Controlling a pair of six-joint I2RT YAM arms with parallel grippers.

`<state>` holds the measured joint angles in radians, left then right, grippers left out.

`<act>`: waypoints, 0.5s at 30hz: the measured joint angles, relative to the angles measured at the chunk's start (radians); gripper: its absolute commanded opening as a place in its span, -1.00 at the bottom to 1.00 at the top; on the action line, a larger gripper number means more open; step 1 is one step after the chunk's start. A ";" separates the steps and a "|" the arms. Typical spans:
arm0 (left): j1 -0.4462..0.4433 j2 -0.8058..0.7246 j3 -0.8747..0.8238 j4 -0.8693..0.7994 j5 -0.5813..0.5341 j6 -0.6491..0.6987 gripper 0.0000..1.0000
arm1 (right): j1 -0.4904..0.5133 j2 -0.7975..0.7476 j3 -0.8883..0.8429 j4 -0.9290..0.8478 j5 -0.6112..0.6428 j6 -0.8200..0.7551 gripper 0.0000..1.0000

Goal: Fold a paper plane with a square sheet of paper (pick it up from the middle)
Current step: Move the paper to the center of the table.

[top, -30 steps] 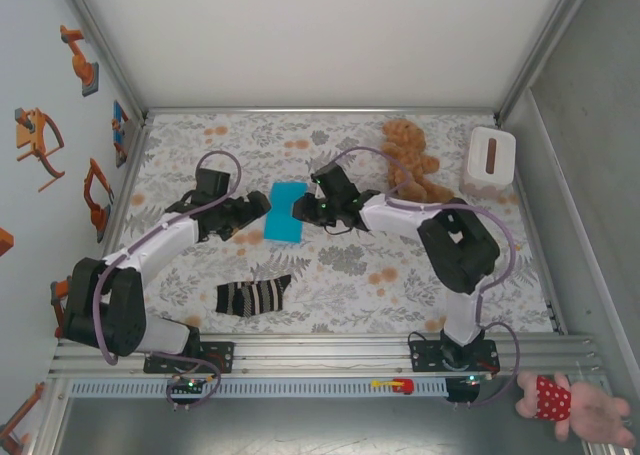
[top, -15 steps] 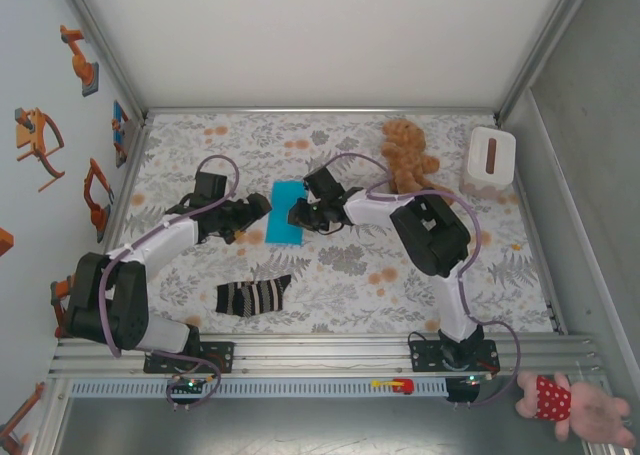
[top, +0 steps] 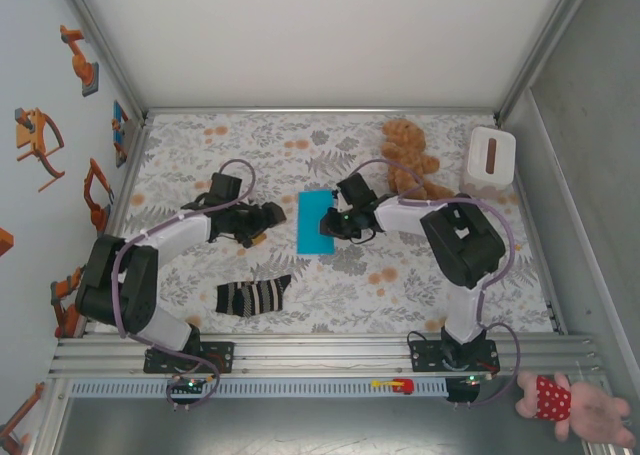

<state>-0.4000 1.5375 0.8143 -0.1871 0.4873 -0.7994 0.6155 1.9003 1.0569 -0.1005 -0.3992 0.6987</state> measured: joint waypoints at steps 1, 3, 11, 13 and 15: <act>-0.017 0.013 0.006 0.007 0.007 -0.003 0.30 | -0.005 -0.009 -0.011 -0.001 0.000 -0.005 -0.63; -0.043 0.032 0.009 0.024 0.016 -0.011 0.16 | -0.008 -0.014 -0.018 0.003 -0.003 -0.004 -0.62; -0.096 0.084 0.008 0.087 0.043 -0.061 -0.02 | -0.008 -0.076 -0.063 0.056 -0.014 0.049 -0.63; -0.105 0.095 0.008 0.102 0.048 -0.067 -0.03 | -0.010 -0.097 -0.063 0.073 -0.008 0.062 -0.63; -0.117 0.109 0.008 0.115 0.054 -0.073 -0.04 | -0.013 -0.105 -0.063 0.089 -0.003 0.073 -0.64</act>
<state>-0.5171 1.6463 0.8227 -0.0719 0.5415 -0.8726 0.6022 1.7950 0.9939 -0.0113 -0.4026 0.7715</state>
